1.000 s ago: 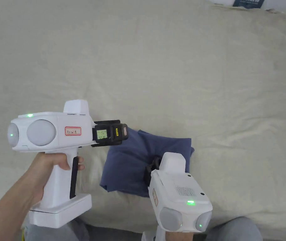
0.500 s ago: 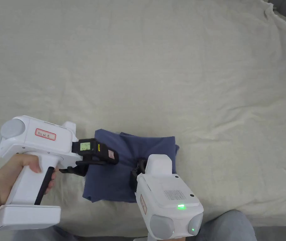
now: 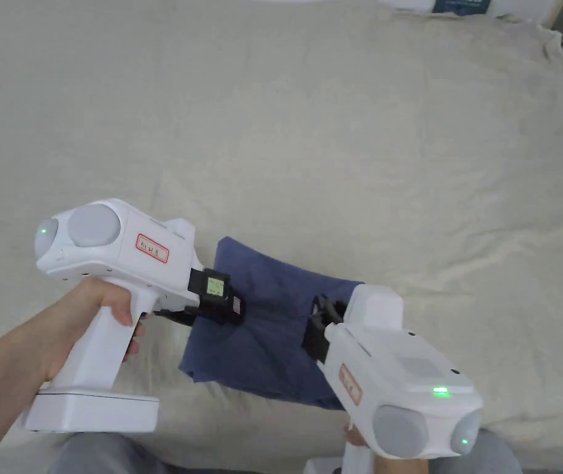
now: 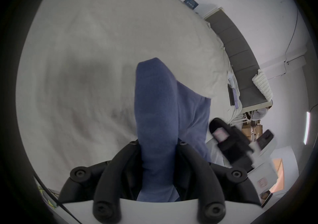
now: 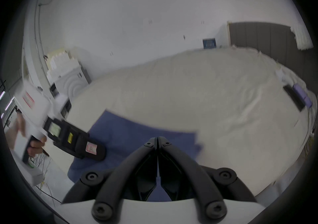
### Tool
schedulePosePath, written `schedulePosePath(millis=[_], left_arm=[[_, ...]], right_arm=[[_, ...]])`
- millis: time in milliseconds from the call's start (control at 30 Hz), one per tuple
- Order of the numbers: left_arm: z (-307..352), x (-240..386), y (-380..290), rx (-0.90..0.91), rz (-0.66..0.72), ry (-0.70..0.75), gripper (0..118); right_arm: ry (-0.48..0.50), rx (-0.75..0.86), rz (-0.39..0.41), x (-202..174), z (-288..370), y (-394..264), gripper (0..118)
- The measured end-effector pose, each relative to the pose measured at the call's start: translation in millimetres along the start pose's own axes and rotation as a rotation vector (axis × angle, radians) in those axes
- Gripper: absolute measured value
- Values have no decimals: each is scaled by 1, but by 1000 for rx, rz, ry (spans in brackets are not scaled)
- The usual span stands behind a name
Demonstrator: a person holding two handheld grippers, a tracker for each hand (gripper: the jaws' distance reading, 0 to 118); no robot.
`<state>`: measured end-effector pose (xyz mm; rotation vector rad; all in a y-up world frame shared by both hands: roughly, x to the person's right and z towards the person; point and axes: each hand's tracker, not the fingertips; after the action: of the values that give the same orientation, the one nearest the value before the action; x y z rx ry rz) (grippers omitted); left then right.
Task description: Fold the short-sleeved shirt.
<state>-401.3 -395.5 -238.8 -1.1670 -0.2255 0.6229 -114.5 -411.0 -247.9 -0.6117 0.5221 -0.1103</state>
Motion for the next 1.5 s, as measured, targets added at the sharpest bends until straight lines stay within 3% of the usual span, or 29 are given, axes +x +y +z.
schedulePosePath(millis=[133,200,433,600,767,833,933,1000,1200,1333,1500], left_arm=[[49,-18,9,64,-40,194,25],[78,-43,15,92,10,275,25],[165,-144,24,190,151,593,25],[204,-227,37,177,283,830,25],[223,-281,50,167,216,1077,26],[220,-298,53,174,211,1191,43],[212,-313,50,170,155,1288,99],[208,-313,42,181,141,1353,108],[231,-269,33,504,112,1403,107],[251,-202,35,784,98,1237,96],[236,-99,28,1015,-64,1012,96]], right_arm=[[10,185,56,9,51,56,0],[-4,285,96,13,75,83,0],[-95,448,120,28,112,138,0],[-173,476,70,32,109,143,0],[-215,397,46,30,77,135,0],[-239,348,54,29,60,131,0],[-232,317,49,29,46,128,0],[-230,309,45,28,42,129,0],[-209,316,79,29,55,130,0],[-203,324,112,33,62,127,0],[-232,344,189,33,52,129,0]])
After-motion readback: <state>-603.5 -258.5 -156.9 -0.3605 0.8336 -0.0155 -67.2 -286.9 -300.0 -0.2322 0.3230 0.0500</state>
